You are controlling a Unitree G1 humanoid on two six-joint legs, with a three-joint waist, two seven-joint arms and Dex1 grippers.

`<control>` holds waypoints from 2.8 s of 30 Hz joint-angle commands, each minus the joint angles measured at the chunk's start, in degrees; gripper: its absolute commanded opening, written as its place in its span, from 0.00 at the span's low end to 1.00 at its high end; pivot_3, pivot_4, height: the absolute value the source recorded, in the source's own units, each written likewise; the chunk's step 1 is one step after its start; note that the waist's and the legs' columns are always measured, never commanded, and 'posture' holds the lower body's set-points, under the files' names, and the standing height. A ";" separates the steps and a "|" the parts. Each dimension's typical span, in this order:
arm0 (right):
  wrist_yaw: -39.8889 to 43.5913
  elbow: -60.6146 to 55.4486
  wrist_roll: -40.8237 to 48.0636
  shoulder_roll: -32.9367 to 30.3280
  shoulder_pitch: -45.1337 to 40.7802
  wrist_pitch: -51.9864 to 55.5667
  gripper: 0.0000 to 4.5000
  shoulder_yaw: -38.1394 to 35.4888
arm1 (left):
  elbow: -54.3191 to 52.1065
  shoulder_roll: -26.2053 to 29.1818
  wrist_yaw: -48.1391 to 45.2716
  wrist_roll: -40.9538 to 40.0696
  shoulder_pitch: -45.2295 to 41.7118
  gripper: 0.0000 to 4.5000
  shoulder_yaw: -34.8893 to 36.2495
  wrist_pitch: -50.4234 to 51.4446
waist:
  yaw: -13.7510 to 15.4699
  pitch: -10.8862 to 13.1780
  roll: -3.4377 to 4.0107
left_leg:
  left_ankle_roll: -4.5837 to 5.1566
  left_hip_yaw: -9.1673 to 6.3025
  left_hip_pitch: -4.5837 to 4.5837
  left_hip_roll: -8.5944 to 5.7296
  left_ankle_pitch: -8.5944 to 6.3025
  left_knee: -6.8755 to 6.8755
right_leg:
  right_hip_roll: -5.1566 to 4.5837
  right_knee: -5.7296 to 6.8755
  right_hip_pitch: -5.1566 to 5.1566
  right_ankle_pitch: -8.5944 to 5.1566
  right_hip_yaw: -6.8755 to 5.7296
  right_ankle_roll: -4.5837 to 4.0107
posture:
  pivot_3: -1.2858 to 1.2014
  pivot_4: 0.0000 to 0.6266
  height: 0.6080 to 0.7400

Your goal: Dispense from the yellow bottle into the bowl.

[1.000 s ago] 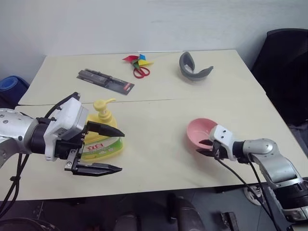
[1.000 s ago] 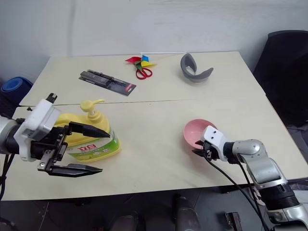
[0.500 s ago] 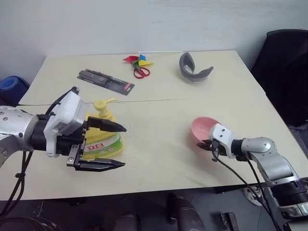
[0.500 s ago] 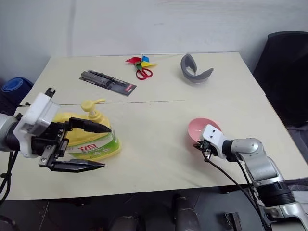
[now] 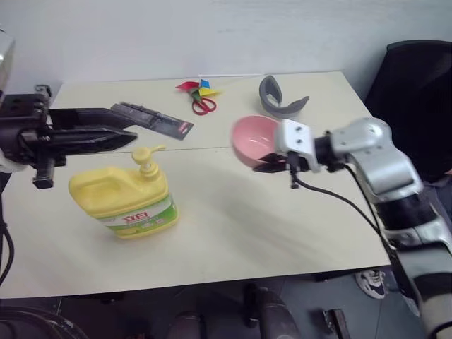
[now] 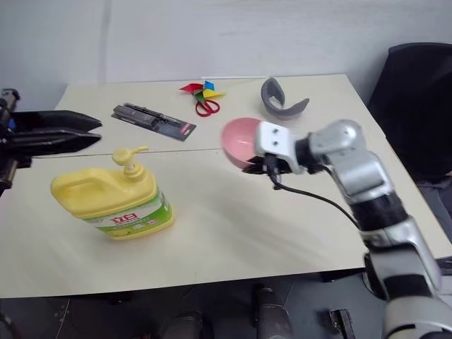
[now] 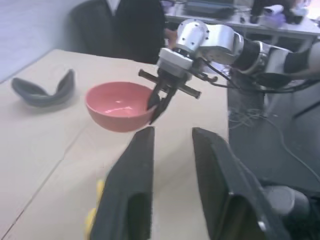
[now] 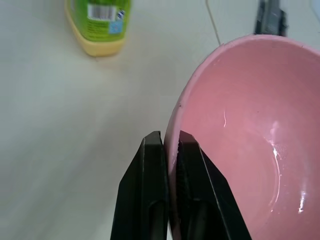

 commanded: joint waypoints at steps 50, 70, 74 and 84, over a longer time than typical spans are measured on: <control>8.10 20.80 -5.20 23.92 -23.47 -6.08 0.00 3.96 | -19.41 -22.98 32.94 7.17 10.33 0.01 3.17 0.58 | -2.68 -0.05 -0.08 | -0.29 -0.30 -0.86 0.02 0.14 0.21 | -0.31 0.35 -0.81 -0.03 -0.41 -0.06 | 0.52 0.24 1.00; 10.03 20.06 -4.29 24.26 -24.04 -5.52 0.00 4.04 | -18.98 -24.34 35.83 6.30 15.08 0.01 3.03 1.05 | -2.73 -0.05 -0.09 | -0.33 -0.30 -0.82 0.02 0.17 0.19 | -0.31 0.38 -0.81 -0.03 -0.40 -0.07 | 0.52 0.24 1.00; 10.41 19.66 -4.55 24.34 -23.63 -5.84 0.00 4.33 | -19.05 -25.46 38.28 5.59 15.67 0.01 2.84 1.49 | -2.70 -0.06 -0.09 | -0.33 -0.30 -0.80 0.02 0.17 0.19 | -0.31 0.39 -0.80 -0.03 -0.38 -0.07 | 0.52 0.24 1.00; 8.91 19.93 -5.27 25.39 -23.58 -6.95 0.00 4.35 | -18.95 -25.65 40.02 3.38 17.92 0.01 1.83 2.37 | -2.71 -0.06 -0.10 | -0.35 -0.24 -0.55 0.02 0.17 0.11 | -0.32 0.42 -0.69 -0.05 -0.32 -0.10 | 0.52 0.24 1.00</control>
